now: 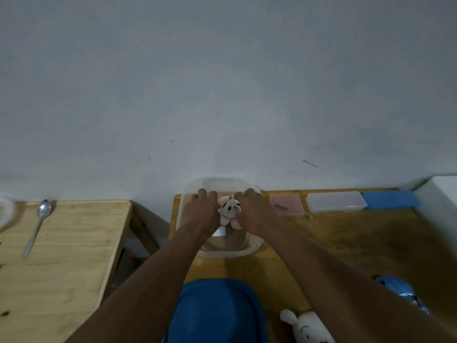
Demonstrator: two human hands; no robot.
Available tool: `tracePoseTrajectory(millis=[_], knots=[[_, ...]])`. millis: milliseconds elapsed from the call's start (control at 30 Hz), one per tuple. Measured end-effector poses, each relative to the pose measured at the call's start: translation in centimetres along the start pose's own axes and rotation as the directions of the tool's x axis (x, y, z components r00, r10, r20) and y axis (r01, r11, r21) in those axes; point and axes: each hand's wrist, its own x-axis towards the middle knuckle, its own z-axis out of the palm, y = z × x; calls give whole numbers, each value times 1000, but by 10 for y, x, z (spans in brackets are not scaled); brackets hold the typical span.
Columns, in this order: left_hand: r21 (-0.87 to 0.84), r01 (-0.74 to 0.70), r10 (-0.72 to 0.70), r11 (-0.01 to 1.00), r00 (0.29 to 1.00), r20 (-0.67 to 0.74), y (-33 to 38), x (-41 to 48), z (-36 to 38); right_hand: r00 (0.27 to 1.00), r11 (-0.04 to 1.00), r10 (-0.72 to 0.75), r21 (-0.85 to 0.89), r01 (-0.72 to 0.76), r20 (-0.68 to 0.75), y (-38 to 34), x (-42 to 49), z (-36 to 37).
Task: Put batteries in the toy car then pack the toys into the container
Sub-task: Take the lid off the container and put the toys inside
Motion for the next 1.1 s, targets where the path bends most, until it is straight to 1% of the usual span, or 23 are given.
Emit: tracePoseTrajectory(millis=[67,167,300,400,500,633,733,867,967,1033,1100], knots=[[41,-40,40,998,999,-19,8,-14,-6,999,1000,8,-28,-9,-42,2,-18,-7],[112,-89,94,990,995,-38,21,-34,-11,996,999,47,-21,-48,-72,9,-46,-14],[112,-98,109,989,988,-105,39,-54,-10,991,998,47,-39,-53,-128,23,-78,-19],[89,-130,141,987,981,-135,59,-71,-11,992,997,47,-55,-54,-120,38,-99,-22],[100,-146,160,984,976,-148,84,-86,-12,993,996,55,-65,-62,-109,56,-119,-28],[78,-112,123,991,980,-159,117,-107,-3,995,997,44,-64,-50,-94,84,-153,-35],[78,-102,111,992,987,-114,147,-132,14,998,996,40,-72,-44,-53,109,-181,-34],[46,-99,102,994,994,-47,182,-164,43,999,989,36,-146,-33,22,142,-218,-21],[48,-100,99,994,995,25,200,-186,66,994,994,48,-107,-38,93,160,-244,-7],[49,-99,96,994,993,74,210,-198,79,991,993,41,-114,-27,129,172,-259,5],[45,-109,103,993,988,119,218,-206,90,988,995,68,-80,-57,140,181,-273,12]])
